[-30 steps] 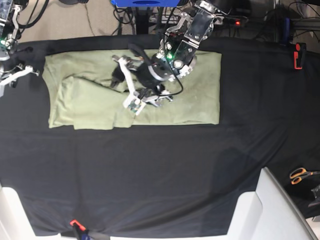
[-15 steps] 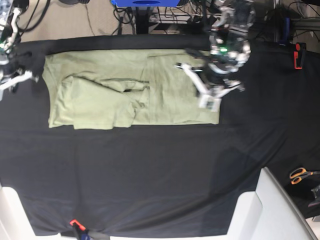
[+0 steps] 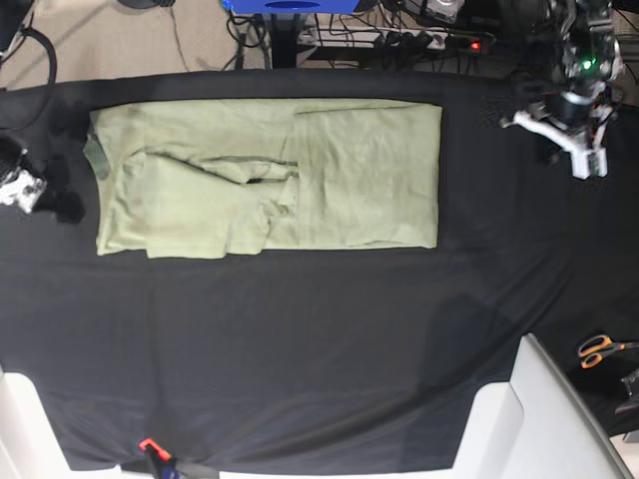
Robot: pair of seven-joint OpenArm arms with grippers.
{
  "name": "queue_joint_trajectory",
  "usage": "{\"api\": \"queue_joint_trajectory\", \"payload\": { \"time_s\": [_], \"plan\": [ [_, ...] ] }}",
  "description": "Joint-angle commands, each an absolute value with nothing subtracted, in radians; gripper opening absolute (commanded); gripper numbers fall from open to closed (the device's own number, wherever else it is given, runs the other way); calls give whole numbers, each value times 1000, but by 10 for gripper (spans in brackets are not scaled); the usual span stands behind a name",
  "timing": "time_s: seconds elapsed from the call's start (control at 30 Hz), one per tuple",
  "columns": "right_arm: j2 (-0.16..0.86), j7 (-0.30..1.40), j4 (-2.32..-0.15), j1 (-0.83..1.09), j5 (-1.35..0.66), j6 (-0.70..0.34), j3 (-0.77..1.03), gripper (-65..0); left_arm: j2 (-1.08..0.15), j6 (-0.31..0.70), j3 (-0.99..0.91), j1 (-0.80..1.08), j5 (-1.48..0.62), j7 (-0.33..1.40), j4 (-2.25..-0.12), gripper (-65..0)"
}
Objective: Fold the T-shirt properly
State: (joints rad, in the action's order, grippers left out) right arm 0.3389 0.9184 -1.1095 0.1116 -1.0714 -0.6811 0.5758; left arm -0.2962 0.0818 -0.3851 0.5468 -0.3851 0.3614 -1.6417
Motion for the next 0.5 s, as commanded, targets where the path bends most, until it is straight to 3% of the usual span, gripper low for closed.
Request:
{"api": "queue_joint_trajectory", "payload": {
  "time_s": [0.0, 0.13, 0.47],
  "plan": [
    [390, 908, -1066, 91, -1098, -698, 573, -101, -308, 90, -400, 550, -390, 335, -1653, -650],
    [430, 906, -1009, 88, -1099, -698, 483, -101, -303, 90, -418, 556, -390, 343, -1653, -650],
    [427, 909, -828, 54, -1099, -698, 472, -101, -298, 90, -409, 553, -395, 340, -1618, -650]
  ]
}}
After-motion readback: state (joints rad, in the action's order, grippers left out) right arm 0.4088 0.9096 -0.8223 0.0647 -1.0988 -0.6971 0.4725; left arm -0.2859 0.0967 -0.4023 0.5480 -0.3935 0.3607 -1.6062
